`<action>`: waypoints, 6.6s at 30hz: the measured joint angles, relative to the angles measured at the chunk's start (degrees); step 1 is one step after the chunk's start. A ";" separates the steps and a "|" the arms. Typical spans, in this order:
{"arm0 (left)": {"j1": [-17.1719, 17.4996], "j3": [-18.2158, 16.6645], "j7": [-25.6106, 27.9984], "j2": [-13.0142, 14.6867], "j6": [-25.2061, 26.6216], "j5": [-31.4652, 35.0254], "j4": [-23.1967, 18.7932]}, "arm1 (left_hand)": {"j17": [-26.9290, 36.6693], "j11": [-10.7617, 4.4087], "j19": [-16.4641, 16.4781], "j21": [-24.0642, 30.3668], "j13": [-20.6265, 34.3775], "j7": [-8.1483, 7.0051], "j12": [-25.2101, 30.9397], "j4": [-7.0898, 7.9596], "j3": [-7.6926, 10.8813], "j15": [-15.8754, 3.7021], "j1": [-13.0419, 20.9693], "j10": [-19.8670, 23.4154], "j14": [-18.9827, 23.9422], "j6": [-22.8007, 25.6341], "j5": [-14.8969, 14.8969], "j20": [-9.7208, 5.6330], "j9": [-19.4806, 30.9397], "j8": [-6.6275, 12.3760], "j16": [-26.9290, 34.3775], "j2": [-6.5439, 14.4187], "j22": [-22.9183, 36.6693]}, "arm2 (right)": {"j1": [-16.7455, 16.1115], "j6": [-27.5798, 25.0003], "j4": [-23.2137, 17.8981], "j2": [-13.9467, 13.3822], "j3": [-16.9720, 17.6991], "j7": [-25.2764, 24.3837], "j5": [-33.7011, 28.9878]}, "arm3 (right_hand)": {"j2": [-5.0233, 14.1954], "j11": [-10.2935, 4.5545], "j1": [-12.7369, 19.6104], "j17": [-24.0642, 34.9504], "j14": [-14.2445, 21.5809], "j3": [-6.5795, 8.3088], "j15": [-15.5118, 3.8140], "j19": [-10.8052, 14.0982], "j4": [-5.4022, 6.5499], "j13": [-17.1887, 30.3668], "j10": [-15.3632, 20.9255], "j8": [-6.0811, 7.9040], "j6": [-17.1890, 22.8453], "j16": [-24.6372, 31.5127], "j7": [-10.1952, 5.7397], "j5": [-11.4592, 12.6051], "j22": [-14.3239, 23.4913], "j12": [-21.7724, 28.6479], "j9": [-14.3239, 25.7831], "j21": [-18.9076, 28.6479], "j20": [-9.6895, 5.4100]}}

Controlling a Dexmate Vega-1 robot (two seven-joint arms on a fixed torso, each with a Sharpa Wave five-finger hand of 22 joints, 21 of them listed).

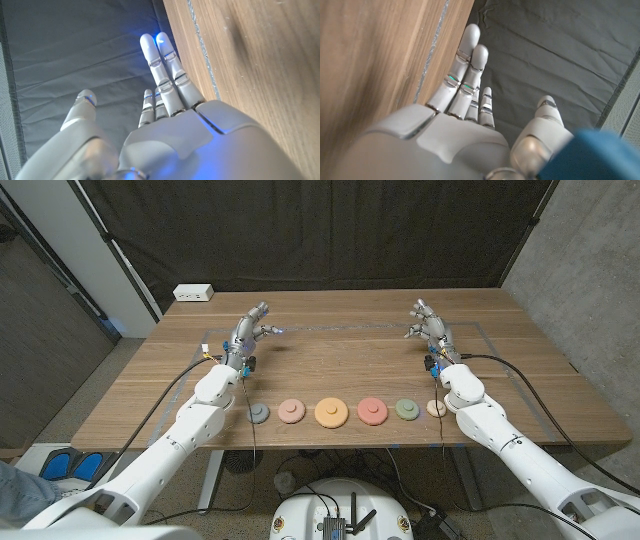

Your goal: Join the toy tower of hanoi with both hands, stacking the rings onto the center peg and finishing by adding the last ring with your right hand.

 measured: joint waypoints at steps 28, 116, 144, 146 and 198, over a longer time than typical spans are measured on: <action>0.24 0.87 2.10 0.44 -1.34 3.71 -0.59 | 2.41 -3.04 0.17 2.78 0.70 -0.14 -0.22 -1.34 1.54 0.01 12.00 0.27 -0.01 -1.36 2.16 -1.06 0.27 -0.25 4.79 -0.55 2.72 | -4.40 -5.82 -8.63 -3.07 1.01 -8.13 -5.72 | -2.48 -3.71 12.04 4.70 -3.35 4.60 0.84 -1.70 -1.87 1.61 -2.31 -0.99 0.64 3.19 1.53 2.89 0.32 -3.06 -0.16 1.98 0.22; 2.18 8.25 26.92 8.08 25.63 44.76 -20.34 | 1.70 -6.73 -1.28 8.78 4.51 -2.23 2.34 0.24 -2.76 0.31 23.82 6.01 -0.76 3.87 3.01 -1.25 0.80 0.90 12.64 -2.70 6.02 | -9.36 -41.56 -31.68 -17.57 -4.53 -18.72 -45.62 | -5.87 -6.67 26.40 -4.92 -9.04 3.47 2.48 -8.03 -0.30 4.89 -5.08 -1.57 -0.76 4.09 -1.93 3.61 -4.18 -4.94 1.58 3.95 2.05; 1.07 10.85 14.28 16.45 43.67 51.48 -32.03 | 1.42 -6.72 -1.99 9.72 4.77 -2.23 2.34 -0.01 -3.00 0.41 26.09 6.00 -1.47 3.87 3.45 -0.73 1.06 0.90 13.71 -2.40 6.03 | -6.38 -60.02 -42.81 -23.03 -9.08 -2.89 -47.97 | -4.58 -6.97 27.66 -5.76 -10.38 2.68 2.97 -9.38 0.01 6.18 -5.77 -1.57 -2.00 5.88 -0.49 3.61 -4.97 -4.93 2.12 5.81 2.65; 0.75 11.09 14.21 16.83 43.73 51.49 -32.55 | 1.42 -6.72 -1.99 9.82 4.77 -2.23 2.34 -0.01 -3.00 0.41 26.11 6.00 -1.47 3.87 3.45 -0.73 1.06 0.90 13.73 -2.38 6.03 | -5.80 -60.97 -43.28 -23.44 -9.55 -1.97 -47.79 | -4.18 -6.97 28.05 -5.42 -10.24 2.68 2.83 -8.82 0.01 6.21 -5.77 -1.57 -2.00 6.26 -0.49 3.61 -4.98 -4.93 2.12 6.03 2.46; -4.27 15.63 3.18 19.91 52.91 53.91 -35.72 | 0.42 -6.73 -1.98 12.24 5.83 -1.50 2.34 0.00 -4.10 0.41 30.08 7.66 -1.46 5.19 4.26 -0.72 1.03 0.90 16.31 -0.96 6.18 | 2.42 -72.73 -46.27 -27.39 -17.76 5.90 -43.51 | -3.45 -6.55 28.78 -6.90 -9.44 1.34 2.66 -8.63 0.41 7.54 -4.50 -0.85 -0.74 8.51 -1.12 4.01 -5.77 -4.66 2.37 8.79 2.26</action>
